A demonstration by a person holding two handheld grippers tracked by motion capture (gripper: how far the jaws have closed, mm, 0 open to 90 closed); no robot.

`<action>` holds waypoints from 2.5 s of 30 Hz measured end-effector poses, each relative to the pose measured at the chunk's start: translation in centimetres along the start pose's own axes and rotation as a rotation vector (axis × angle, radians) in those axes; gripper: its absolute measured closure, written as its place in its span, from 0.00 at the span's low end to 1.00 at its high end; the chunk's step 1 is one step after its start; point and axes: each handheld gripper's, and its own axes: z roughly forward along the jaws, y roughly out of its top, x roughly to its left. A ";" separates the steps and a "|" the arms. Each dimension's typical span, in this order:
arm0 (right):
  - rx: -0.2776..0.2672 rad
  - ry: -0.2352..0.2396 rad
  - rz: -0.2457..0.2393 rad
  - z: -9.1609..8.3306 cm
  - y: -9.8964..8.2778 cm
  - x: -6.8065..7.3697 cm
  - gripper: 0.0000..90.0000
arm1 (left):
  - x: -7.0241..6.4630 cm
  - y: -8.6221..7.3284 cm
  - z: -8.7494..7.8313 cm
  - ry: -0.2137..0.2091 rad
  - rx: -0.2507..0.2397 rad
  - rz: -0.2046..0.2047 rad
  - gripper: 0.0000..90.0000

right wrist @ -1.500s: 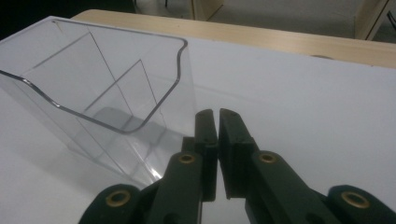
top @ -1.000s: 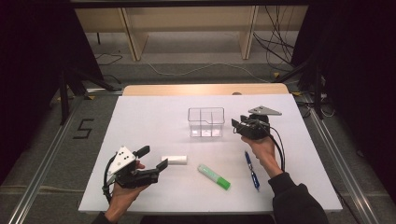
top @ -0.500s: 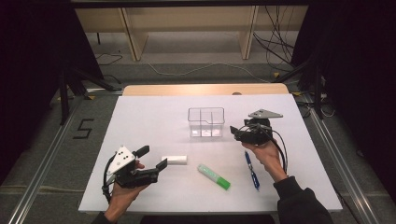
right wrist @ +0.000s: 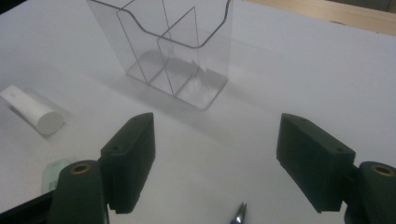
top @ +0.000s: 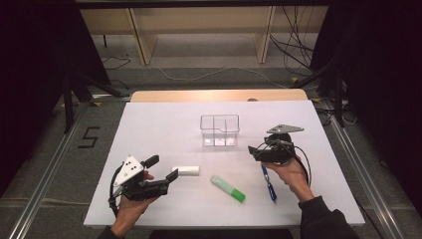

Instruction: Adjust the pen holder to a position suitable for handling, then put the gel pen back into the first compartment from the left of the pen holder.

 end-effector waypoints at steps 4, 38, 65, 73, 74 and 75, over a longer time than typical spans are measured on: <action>0.019 -0.006 -0.007 -0.3 -0.4 0.0 0.30 | 0.0 0.0 0.0 0.000 0.000 0.000 0.17; 0.228 0.042 -0.058 -0.7 -3.2 0.5 0.23 | 0.1 0.0 0.0 0.007 -0.003 -0.009 0.17; 0.342 0.057 -0.086 -0.6 -3.9 0.7 0.37 | 0.0 0.0 0.0 0.004 0.002 0.000 0.17; 0.385 0.043 -0.092 -0.3 -4.1 0.5 0.47 | -0.1 0.0 0.0 0.004 -0.001 0.005 0.17; 0.393 0.047 -0.090 -0.3 -4.2 0.4 0.49 | -0.1 0.1 0.0 0.004 0.000 0.006 0.17; 0.395 0.047 -0.087 -0.3 -4.2 0.3 0.50 | -0.1 0.1 0.0 0.004 0.000 0.007 0.17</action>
